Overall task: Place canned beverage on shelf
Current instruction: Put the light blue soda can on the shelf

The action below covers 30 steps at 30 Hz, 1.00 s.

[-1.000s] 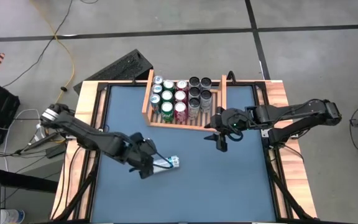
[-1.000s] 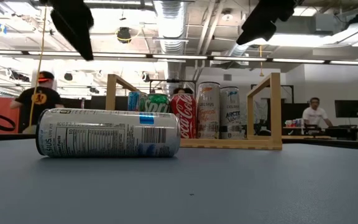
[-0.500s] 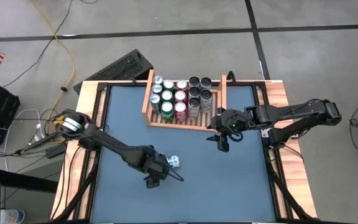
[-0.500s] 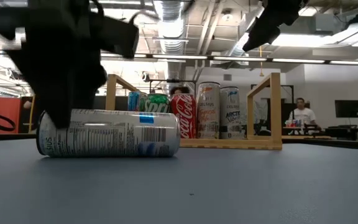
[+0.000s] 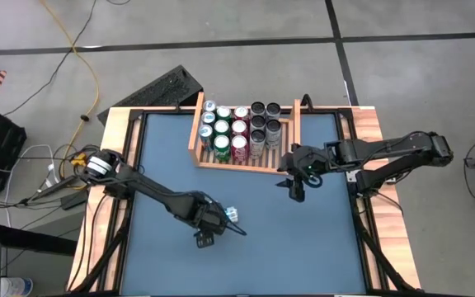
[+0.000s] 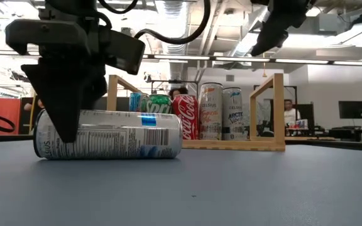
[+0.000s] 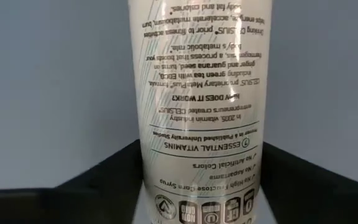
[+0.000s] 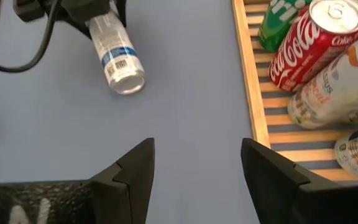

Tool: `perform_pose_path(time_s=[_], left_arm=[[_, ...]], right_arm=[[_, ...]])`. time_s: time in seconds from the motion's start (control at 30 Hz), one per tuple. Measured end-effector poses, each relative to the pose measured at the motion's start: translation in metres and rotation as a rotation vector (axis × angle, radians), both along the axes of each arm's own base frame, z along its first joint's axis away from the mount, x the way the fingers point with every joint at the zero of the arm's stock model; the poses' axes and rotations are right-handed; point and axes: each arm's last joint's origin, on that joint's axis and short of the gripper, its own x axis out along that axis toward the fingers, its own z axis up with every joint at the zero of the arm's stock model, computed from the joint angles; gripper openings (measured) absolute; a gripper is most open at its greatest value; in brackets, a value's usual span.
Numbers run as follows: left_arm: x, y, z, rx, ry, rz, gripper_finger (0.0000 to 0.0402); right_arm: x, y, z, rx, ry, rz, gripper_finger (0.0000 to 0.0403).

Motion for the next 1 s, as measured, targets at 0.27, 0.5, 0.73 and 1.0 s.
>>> perform_pose_path(time_s=[0.27,0.5,0.73,1.0], left_arm=[[-0.005,-0.002,0.014,-0.092,0.143,0.03,0.0226],[-0.003,0.0,0.07,-0.322,0.352,-0.01,0.0226],[-0.01,0.026,0.113,-0.33,0.543,0.249,0.0226],[-0.013,0.017,0.119,-0.704,0.746,0.348,0.0226]], right_arm=[[-0.003,0.0,-0.003,-0.007,0.046,0.005,0.0226],[-0.003,0.0,-0.003,-0.026,0.048,0.031,0.0226],[-0.003,0.0,-0.003,-0.027,0.048,0.032,0.0226],[-0.003,0.0,-0.003,-0.044,0.05,0.05,0.0226]])
